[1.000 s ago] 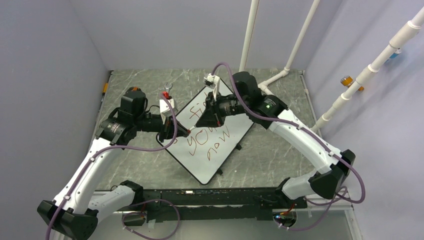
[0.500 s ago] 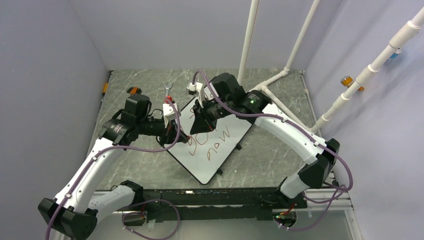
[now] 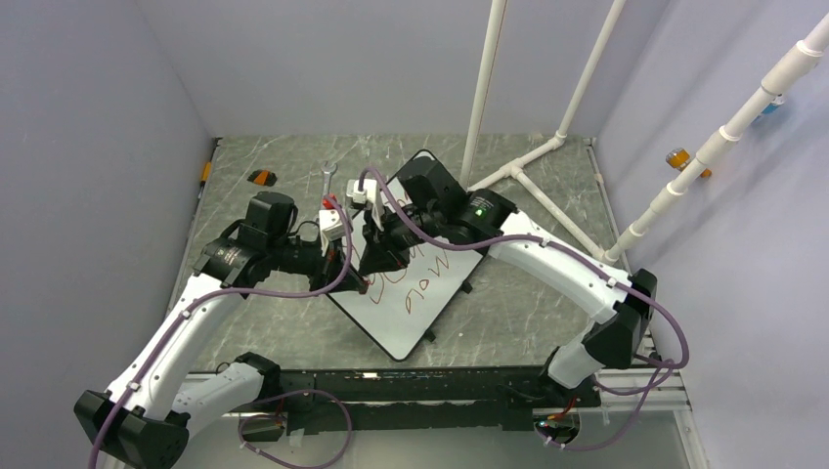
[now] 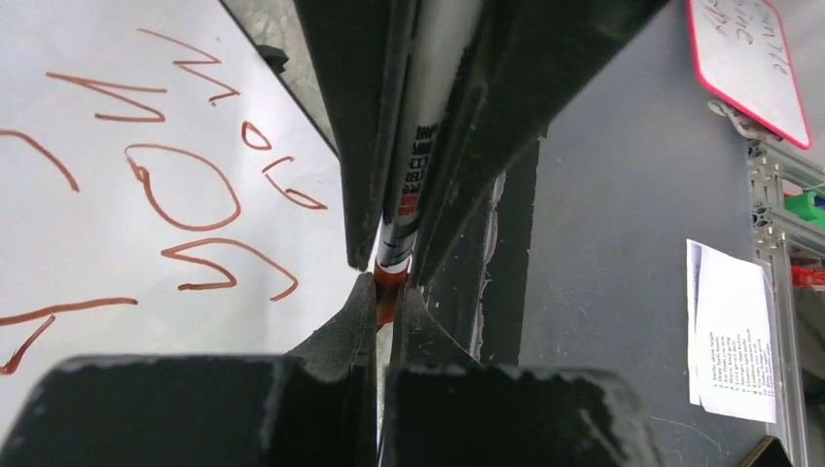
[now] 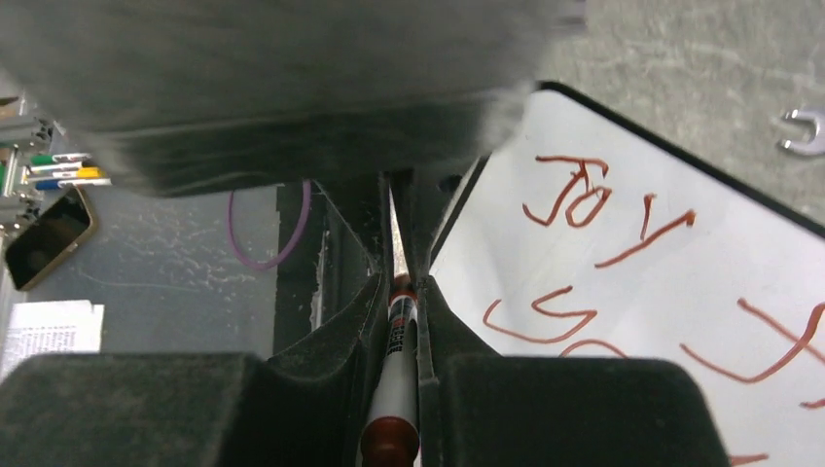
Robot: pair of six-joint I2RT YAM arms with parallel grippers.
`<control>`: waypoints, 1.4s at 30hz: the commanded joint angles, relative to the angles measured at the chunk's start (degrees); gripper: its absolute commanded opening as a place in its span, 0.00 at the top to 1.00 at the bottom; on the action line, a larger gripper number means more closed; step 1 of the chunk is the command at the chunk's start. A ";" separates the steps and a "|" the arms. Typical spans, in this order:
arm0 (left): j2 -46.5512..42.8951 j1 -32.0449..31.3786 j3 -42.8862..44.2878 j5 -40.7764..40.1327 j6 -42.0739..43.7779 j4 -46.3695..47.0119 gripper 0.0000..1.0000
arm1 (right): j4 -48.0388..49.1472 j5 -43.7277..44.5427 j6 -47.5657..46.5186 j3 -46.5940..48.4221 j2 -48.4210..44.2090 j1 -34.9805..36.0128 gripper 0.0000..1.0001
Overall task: Write a sentence on the whiteboard
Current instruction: Place the whiteboard marker at the center of the board.
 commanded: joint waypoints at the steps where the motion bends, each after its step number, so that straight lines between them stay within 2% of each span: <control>1: -1.47 -0.75 5.37 15.78 -1.64 19.63 1.00 | 0.94 -3.43 -6.82 -1.87 3.20 4.14 1.00; 5: -0.52 -0.75 7.72 14.25 1.21 15.58 1.00 | 0.29 -1.90 -7.07 -0.36 3.84 3.99 1.00; 9: -1.16 -0.75 7.28 8.87 1.94 14.62 0.98 | 1.28 3.17 -4.44 -2.43 1.25 1.70 1.00; 11: -2.30 -0.72 6.30 6.22 1.55 15.23 0.85 | 3.39 6.22 -1.78 -5.04 -1.51 -0.32 1.00; 14: -4.04 -0.68 4.40 1.97 -0.01 16.89 0.73 | 7.05 11.52 4.88 -9.31 -7.01 -4.34 1.00; 17: -4.31 -0.31 3.82 -0.86 -1.01 17.12 0.50 | 10.09 19.35 10.97 -14.03 -13.54 -6.93 1.00; 19: -4.17 0.22 3.70 -1.71 -1.96 17.68 0.40 | 9.29 26.06 13.75 -16.31 -17.19 -7.71 1.00; 22: -4.71 0.92 3.06 -4.83 -3.33 19.13 0.35 | 5.85 36.78 18.90 -19.00 -21.34 -8.83 1.00; 24: -5.49 1.86 2.11 -7.39 -4.86 20.78 0.29 | 1.48 44.27 22.96 -20.41 -23.13 -9.46 1.00; 27: -6.85 4.33 0.12 -11.47 -7.80 24.09 0.21 | -6.41 50.14 28.44 -21.94 -23.62 -11.32 1.00; 32: -7.68 7.45 -1.16 -18.50 -11.16 26.20 0.18 | -13.45 55.32 35.49 -26.96 -23.71 -13.27 1.00; 36: -8.60 7.87 -2.08 -25.77 -11.71 25.94 0.18 | -12.77 54.75 38.56 -33.17 -24.46 -16.57 1.00; 42: -8.91 8.33 -2.45 -35.94 -12.68 24.55 0.18 | -8.40 51.48 38.41 -40.51 -22.77 -22.39 1.00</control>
